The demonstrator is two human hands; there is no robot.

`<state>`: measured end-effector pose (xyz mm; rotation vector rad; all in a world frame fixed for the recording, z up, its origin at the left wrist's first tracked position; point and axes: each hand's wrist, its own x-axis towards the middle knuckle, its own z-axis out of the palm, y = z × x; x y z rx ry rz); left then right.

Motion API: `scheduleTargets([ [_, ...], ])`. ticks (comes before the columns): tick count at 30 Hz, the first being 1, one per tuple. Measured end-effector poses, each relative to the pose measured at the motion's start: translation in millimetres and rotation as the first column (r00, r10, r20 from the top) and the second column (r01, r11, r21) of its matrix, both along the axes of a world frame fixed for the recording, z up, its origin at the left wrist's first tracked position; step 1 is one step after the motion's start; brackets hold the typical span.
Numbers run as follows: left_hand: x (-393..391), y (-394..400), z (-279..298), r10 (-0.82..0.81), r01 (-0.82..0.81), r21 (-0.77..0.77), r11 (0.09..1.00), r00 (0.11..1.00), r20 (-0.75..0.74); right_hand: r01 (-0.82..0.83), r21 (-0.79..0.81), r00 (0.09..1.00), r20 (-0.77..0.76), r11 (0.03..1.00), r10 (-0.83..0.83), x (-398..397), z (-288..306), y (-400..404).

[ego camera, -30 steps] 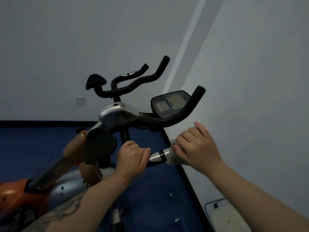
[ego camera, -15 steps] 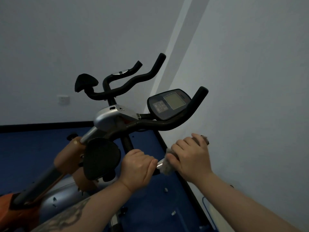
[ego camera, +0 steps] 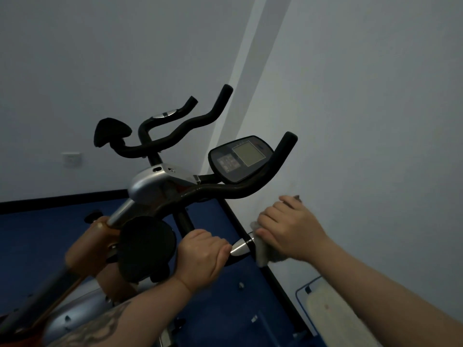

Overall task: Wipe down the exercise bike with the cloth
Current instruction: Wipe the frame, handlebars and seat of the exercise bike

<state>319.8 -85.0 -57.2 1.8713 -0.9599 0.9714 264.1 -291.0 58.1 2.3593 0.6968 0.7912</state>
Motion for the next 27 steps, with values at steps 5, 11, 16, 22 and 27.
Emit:
scheduleTargets([
  [5,0,-2,-1,0.010,-0.010,0.008,1.000,1.000,-0.007,0.174,0.315,0.966,0.129,0.933,-0.224,-2,-29,23],
  [11,-16,6,19,0.082,-0.042,0.284,0.958,0.988,-0.129,0.038,0.143,0.995,0.081,0.989,-0.050,-3,2,-3],
  [16,-8,-4,39,0.126,0.078,0.370,0.926,0.859,-0.496,0.051,0.742,0.991,0.044,0.668,-0.125,-2,-6,5],
  [22,-10,-29,49,0.257,0.092,0.468,0.879,0.737,-0.626,-0.183,0.961,0.937,0.234,0.209,-0.258,7,-37,31],
  [27,-15,-27,49,0.309,-0.005,0.444,0.896,0.726,-0.614,0.042,0.999,0.997,-0.040,0.027,-0.062,5,-6,1],
])
